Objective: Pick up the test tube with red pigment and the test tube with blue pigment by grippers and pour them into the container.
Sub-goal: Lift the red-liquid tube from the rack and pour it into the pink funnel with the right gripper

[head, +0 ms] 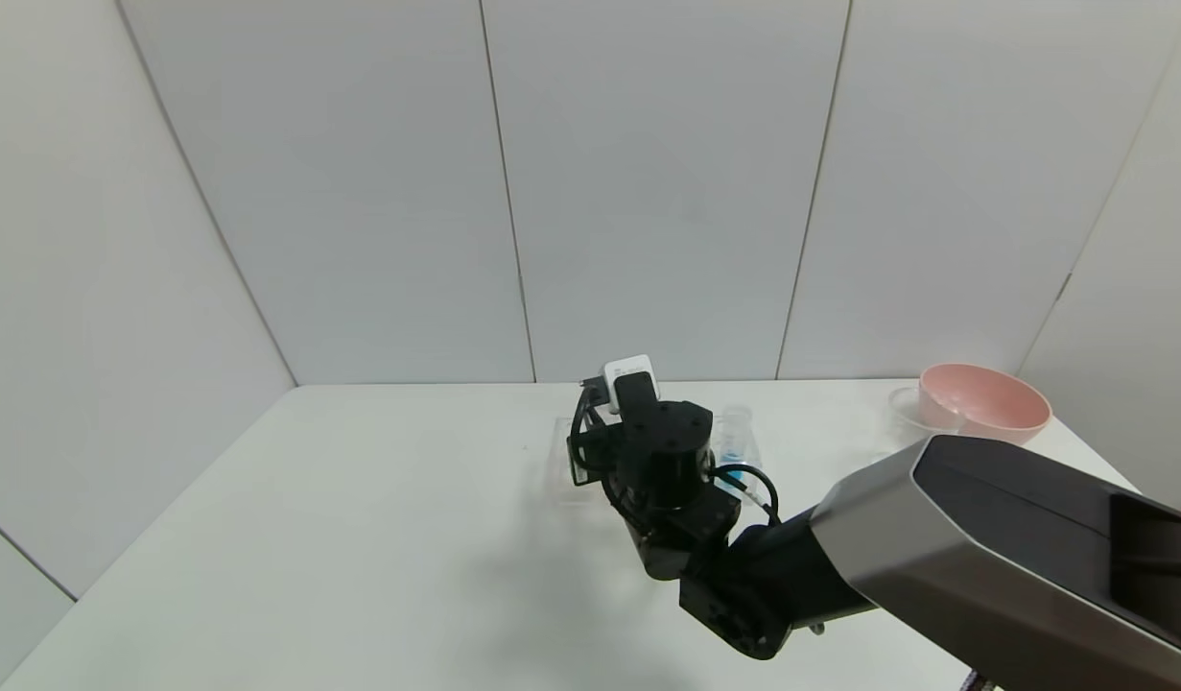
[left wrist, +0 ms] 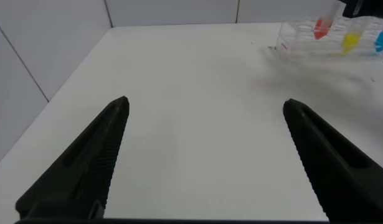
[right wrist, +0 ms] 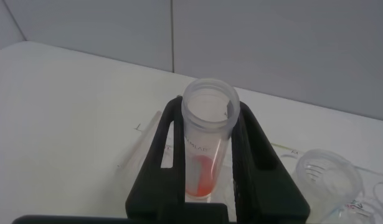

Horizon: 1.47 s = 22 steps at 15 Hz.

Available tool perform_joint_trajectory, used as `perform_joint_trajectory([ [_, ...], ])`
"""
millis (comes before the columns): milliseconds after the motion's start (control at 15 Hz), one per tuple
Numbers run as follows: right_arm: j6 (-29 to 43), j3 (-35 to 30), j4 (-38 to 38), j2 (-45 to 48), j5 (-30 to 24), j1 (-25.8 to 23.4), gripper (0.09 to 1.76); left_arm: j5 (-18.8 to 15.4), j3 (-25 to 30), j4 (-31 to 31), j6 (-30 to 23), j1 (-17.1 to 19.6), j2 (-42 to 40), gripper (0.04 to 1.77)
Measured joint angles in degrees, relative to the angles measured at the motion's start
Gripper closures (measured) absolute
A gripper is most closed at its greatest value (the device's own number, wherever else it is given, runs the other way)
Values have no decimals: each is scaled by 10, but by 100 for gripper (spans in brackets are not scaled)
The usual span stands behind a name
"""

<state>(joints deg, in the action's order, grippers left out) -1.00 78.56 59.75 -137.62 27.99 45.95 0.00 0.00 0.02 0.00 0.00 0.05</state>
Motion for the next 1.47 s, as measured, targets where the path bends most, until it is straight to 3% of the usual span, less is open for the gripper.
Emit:
perform_joint_trajectory([
  [600,-21,-1,0,50,-13,5,136,0,0,0,0,0,0,5],
  [800,-22,-30,2,64,-34,5,136,0,0,0,0,0,0,5],
  [933,-21,-87,3,90,-73,5,136,0,0,0,0,0,0,5],
  [1200,-16,-277,4,207,-189,-9,136,0,0,0,0,0,0,5],
  [1467,-13,-433,2,338,-306,-88,136,0,0,0,0,0,0,5],
])
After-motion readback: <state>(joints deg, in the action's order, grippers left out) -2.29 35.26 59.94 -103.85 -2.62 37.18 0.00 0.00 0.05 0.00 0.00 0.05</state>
